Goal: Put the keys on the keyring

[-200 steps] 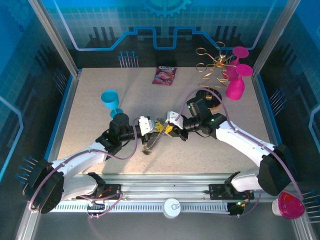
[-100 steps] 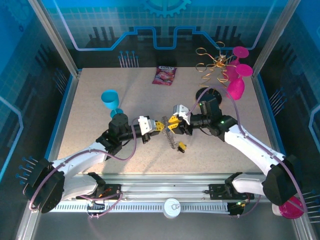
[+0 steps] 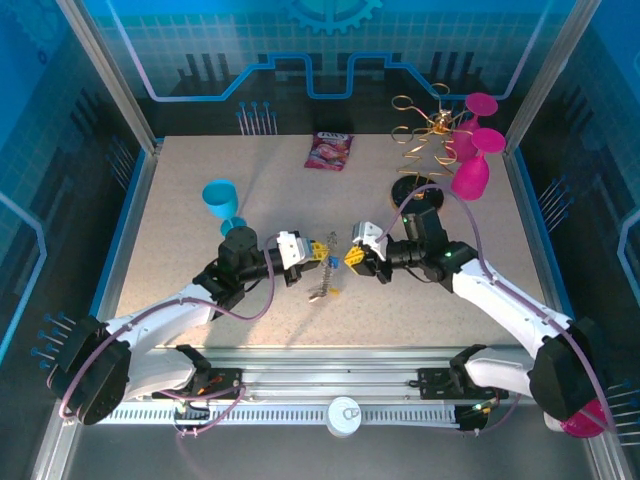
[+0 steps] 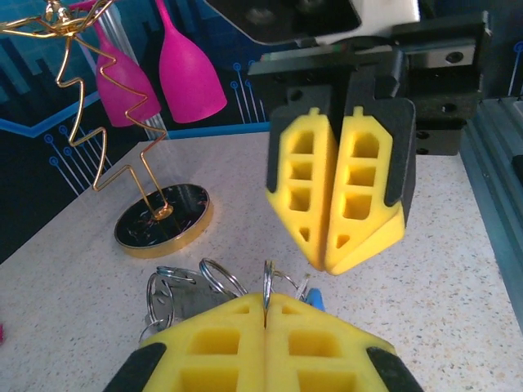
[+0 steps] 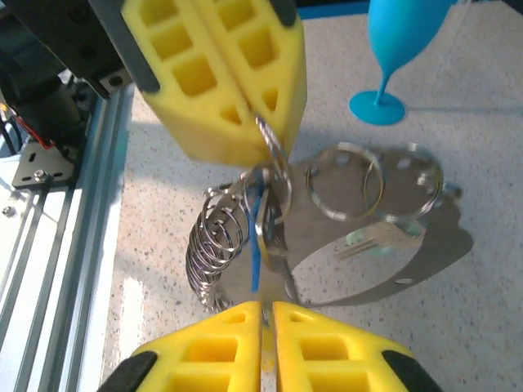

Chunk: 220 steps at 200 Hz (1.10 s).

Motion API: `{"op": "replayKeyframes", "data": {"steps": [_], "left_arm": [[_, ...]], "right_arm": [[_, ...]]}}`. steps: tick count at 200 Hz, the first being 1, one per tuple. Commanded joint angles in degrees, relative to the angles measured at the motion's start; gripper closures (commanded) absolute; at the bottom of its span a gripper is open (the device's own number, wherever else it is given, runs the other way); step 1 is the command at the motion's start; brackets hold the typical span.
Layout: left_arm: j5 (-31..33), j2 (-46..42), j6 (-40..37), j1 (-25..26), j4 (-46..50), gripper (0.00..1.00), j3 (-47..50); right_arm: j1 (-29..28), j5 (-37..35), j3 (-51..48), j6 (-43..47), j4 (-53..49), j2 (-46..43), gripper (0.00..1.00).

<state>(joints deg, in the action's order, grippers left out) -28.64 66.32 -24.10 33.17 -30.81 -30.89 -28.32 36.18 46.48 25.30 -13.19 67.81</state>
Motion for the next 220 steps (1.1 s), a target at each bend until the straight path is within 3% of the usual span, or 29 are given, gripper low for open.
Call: {"op": "replayKeyframes", "data": {"steps": [1, 26, 113, 157, 182, 195, 208, 220], "left_arm": [[0.8, -0.9, -1.0, 0.0, -3.4, 1.0, 0.5], [-0.6, -0.8, -0.7, 0.1, -3.1, 1.0, 0.3], [-4.1, -1.1, -0.2, -0.1, -1.8, 1.0, -0.2], [-4.5, -0.6, 0.4, -0.2, -2.6, 1.0, -0.1], [-4.5, 0.0, 0.8, -0.3, -2.7, 1.0, -0.4], [-3.3, 0.1, 0.8, -0.3, -1.5, 1.0, -0.9], [-2.0, -0.3, -0.5, -0.3, 1.2, 0.87, -1.5], [-0.9, -0.7, -2.8, -0.3, 5.9, 0.84, -2.7]], "right_arm": [[0.5, -2.4, -0.2, 1.7, -2.8, -1.7, 0.85], [-0.2, -0.7, 1.1, -1.6, 2.2, -2.2, 0.76], [-3.5, 2.9, 3.6, -4.8, 12.0, 5.1, 0.7], [-3.5, 4.2, 3.6, -4.3, 12.3, 5.8, 0.82], [-3.6, 5.0, 6.0, -2.8, 10.4, 5.8, 1.0], [-3.7, 4.6, 7.5, -0.6, 6.6, 5.7, 1.0], [-4.4, 3.0, 9.6, 3.2, 0.9, 5.6, 1.0], [-5.4, 0.5, 12.4, 7.4, -6.1, 6.1, 1.0]]}}
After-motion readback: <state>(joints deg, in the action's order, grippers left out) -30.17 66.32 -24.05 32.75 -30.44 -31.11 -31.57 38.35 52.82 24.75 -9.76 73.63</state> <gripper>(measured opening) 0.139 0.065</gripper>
